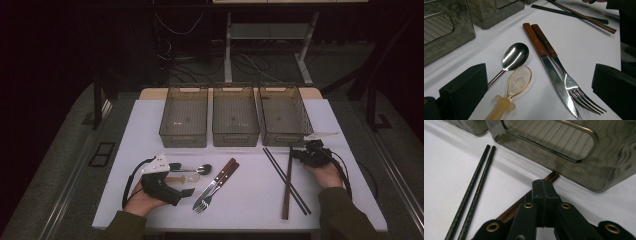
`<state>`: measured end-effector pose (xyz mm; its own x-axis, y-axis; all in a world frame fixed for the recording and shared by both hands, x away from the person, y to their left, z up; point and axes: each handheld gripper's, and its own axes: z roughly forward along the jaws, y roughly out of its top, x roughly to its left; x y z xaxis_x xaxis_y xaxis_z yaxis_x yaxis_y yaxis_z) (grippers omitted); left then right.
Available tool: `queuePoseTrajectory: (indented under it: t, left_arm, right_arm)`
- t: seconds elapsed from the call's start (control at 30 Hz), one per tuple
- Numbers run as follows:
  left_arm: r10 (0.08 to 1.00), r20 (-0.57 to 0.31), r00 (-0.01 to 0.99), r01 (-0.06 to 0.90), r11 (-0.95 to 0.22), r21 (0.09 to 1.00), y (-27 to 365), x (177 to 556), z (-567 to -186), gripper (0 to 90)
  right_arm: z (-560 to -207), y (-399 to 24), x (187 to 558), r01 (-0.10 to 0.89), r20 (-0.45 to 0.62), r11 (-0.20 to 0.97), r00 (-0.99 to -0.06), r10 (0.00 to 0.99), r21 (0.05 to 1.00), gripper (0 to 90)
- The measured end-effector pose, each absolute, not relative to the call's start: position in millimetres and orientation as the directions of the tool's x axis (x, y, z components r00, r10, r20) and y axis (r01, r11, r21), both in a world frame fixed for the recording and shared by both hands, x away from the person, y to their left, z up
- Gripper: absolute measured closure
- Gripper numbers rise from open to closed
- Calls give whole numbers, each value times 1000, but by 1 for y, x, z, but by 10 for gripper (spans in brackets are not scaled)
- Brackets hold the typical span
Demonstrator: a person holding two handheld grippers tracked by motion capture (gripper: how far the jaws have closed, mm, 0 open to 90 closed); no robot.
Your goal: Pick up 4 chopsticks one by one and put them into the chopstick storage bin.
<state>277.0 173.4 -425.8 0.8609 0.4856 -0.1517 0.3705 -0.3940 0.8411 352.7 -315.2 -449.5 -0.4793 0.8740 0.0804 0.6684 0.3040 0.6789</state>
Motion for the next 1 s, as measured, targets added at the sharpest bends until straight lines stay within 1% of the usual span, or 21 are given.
queuePoseTrajectory:
  t: [0.43, 0.6, 0.9, 1.0]
  left_arm:
    - [483, -152, 862, 371, -398, 839, 173, 277, -426, 0]
    - [484, -152, 862, 371, -398, 839, 173, 277, -426, 0]
    - [484, -152, 861, 372, -397, 839, 173, 277, -426, 0]
    - [484, -153, 862, 373, -399, 838, 173, 277, -426, 0]
  right_arm:
    - [-449, -309, 352, 664, 75, 325, -499, 864, 673, 899]
    - [-448, -310, 352, 662, 78, 315, -493, 867, 680, 899]
    - [-438, -313, 344, 646, 93, 289, -490, 867, 706, 899]
    - [-429, -312, 334, 630, 98, 292, -509, 855, 720, 899]
